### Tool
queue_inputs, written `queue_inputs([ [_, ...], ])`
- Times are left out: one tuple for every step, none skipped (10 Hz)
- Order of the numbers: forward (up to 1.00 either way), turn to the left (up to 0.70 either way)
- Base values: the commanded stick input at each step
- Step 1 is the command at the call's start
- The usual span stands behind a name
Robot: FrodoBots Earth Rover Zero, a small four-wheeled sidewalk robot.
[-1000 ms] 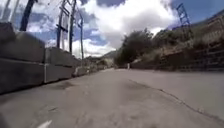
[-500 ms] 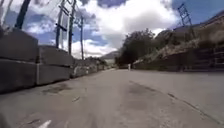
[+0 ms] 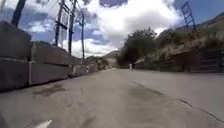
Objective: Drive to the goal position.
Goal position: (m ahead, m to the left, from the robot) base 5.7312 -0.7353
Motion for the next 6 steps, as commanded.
queue_inputs([
  [0.7, 0.0],
  [0.7, 0.0],
  [0.7, 0.0],
  [0.7, 0.0],
  [0.7, 0.0],
  [0.7, 0.0],
])
